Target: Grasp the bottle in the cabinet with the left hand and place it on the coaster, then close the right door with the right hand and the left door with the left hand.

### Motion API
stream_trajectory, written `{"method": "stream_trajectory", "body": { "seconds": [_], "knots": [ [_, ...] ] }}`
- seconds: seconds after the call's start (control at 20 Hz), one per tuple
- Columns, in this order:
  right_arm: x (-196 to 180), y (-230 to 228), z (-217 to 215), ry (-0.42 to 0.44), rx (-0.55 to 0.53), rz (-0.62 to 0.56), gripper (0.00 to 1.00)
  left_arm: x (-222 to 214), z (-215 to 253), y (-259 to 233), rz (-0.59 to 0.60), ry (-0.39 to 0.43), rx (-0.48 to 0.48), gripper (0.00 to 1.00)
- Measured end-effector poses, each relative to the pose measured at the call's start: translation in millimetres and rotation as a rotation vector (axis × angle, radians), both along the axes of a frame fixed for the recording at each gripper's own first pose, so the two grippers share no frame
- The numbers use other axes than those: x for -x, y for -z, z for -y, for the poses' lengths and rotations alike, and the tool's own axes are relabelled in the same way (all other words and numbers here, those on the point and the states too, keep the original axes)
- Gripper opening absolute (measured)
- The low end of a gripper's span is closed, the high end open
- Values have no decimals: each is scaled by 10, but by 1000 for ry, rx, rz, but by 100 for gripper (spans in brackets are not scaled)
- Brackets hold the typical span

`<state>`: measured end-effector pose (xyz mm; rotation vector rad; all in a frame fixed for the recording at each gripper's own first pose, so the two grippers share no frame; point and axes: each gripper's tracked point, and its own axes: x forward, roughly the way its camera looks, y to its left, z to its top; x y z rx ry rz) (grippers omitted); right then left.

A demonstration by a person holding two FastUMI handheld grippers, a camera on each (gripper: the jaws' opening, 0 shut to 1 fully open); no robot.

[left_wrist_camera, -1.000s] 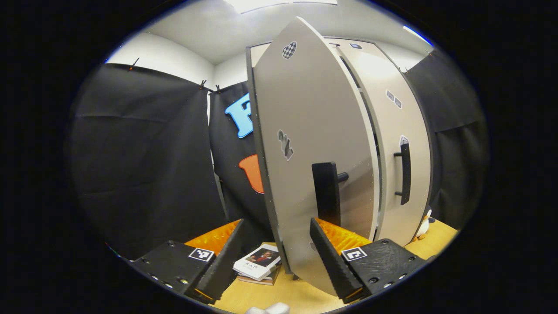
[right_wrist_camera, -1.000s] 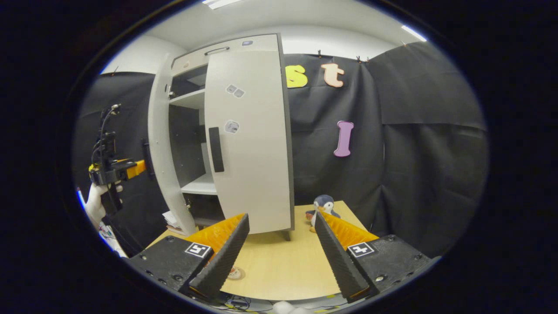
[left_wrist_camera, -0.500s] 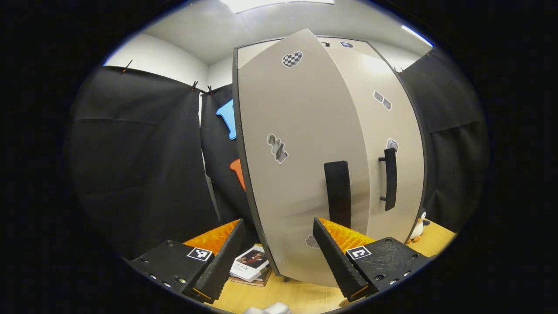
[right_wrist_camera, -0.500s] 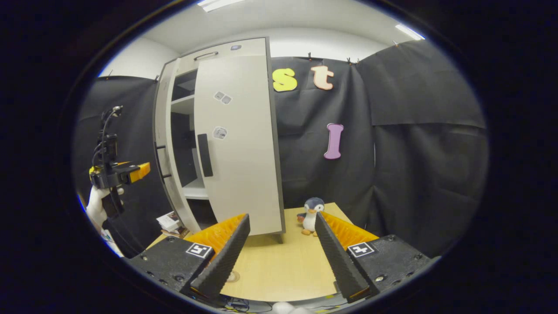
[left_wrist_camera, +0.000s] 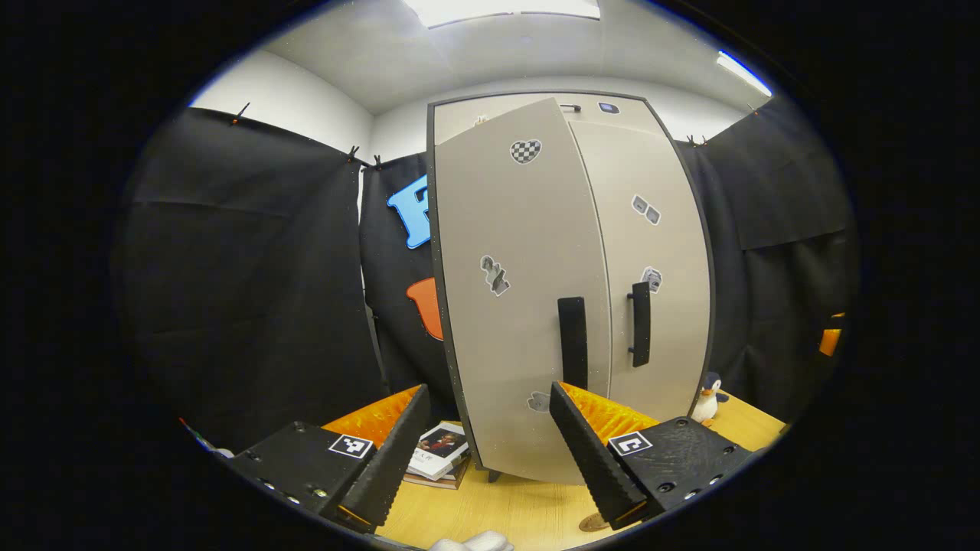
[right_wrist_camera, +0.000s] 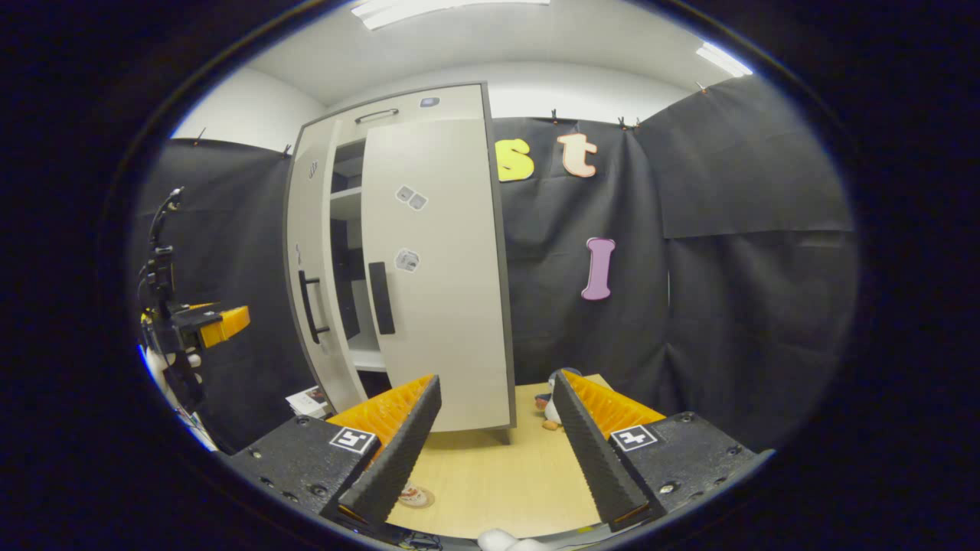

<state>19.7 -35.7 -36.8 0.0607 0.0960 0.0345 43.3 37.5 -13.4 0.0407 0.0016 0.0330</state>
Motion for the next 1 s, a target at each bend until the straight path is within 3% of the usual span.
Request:
{"method": "stream_trajectory", "body": {
  "seconds": [0.3,0.55,1.0],
  "knots": [
    [33,-121,-181,-28,14,35,96,531,225,-70,31,56,-18,96],
    [100,-126,-322,-48,10,52,96,878,264,87,-6,41,-5,95],
    [260,-31,-471,-71,32,31,96,946,185,262,-58,9,55,96]
  ]
}}
